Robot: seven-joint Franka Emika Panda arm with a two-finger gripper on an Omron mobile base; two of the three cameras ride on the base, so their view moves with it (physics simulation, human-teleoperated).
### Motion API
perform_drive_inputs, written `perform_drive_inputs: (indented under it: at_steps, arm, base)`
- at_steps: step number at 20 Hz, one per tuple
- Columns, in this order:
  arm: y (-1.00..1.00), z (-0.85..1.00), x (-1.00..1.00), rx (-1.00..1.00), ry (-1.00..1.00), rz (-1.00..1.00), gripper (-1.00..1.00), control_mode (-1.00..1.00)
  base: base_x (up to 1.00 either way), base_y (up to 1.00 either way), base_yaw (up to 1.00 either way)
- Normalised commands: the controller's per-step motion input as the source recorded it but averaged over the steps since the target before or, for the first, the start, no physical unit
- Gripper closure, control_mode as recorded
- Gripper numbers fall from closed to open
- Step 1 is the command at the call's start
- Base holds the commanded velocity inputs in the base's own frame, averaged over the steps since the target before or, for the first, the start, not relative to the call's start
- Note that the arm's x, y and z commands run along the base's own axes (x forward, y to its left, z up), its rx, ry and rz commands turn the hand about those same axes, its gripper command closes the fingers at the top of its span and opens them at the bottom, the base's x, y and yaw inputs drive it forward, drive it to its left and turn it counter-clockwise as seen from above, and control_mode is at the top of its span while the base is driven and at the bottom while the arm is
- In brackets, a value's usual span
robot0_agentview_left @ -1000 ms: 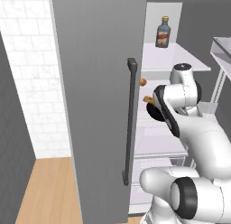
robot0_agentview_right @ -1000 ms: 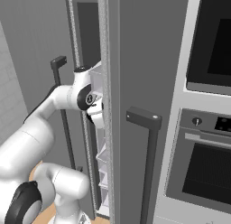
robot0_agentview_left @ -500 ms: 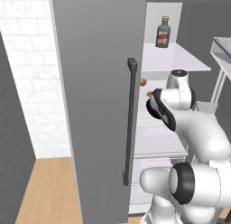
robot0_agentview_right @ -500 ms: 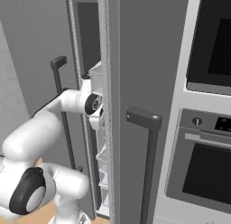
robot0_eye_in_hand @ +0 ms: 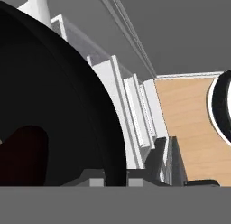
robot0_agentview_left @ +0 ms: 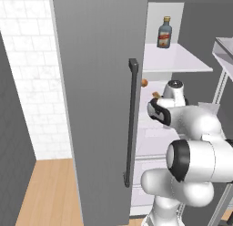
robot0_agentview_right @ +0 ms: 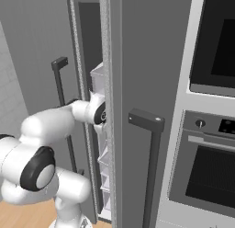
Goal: Pick the chicken drumstick and avocado from their plates and place them in the bowl. Then put the bowl in the fridge.
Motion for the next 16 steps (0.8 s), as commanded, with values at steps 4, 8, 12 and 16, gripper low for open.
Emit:
perform_drive_inputs:
  at_steps: [4,8,12,16]
  arm:
    - [-0.02,-0.29,0.77,0.0,-0.04,-0.05,1.0,-1.0]
    - [-0.08,-0.04,0.75,0.02,0.0,0.0,1.0,-1.0]
    - [-0.36,-0.01,0.61,0.06,0.0,0.0,1.0,-1.0]
    - [-0.31,-0.13,0.34,0.07,0.0,0.0,1.0,-1.0]
  base:
    - [0.0,0.0,0.0]
    - [0.0,0.0,0.0]
    - [0.0,0.0,0.0]
    - [0.0,0.0,0.0]
